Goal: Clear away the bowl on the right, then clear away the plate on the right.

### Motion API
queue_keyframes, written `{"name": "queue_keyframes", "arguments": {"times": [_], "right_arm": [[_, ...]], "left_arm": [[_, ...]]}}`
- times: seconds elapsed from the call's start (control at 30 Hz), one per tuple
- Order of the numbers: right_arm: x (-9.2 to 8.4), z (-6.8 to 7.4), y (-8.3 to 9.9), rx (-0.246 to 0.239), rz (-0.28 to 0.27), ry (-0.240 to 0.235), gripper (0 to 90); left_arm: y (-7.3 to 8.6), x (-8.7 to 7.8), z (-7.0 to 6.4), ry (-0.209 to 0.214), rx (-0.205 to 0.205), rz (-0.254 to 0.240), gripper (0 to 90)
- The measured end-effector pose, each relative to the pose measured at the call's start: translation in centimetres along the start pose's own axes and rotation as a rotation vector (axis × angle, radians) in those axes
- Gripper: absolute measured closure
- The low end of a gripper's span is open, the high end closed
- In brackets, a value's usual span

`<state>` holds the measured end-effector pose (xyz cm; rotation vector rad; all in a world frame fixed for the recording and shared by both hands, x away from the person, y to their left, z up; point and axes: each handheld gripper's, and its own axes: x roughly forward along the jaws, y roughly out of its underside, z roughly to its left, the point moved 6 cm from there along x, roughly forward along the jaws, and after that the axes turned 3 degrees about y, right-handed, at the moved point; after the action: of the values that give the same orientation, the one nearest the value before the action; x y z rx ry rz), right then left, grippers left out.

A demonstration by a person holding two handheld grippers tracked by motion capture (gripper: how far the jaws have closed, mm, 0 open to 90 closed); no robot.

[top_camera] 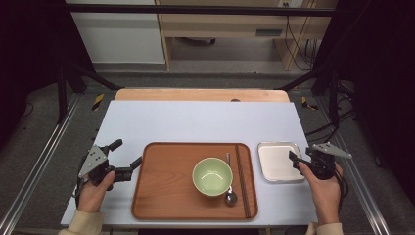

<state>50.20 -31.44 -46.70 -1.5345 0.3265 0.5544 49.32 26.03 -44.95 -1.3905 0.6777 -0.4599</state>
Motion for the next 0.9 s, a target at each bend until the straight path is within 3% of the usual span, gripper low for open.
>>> {"name": "queue_keyframes", "arguments": {"times": [0.3,0.67,0.9], "right_arm": [[0.4,-1.4,1.1,0.068,0.067,0.017,43.4],[0.6,-2.2,2.3,0.139,0.143,-0.006,54.9],[0.8,-2.4,2.6,0.143,0.159,-0.017,60.6]], "left_arm": [[-0.1,-0.1,-0.1,-0.001,0.005,-0.003,2.6],[-0.3,0.0,-0.2,0.001,0.01,-0.005,2.6],[-0.3,0.0,-0.3,0.003,0.011,-0.002,2.6]]}}
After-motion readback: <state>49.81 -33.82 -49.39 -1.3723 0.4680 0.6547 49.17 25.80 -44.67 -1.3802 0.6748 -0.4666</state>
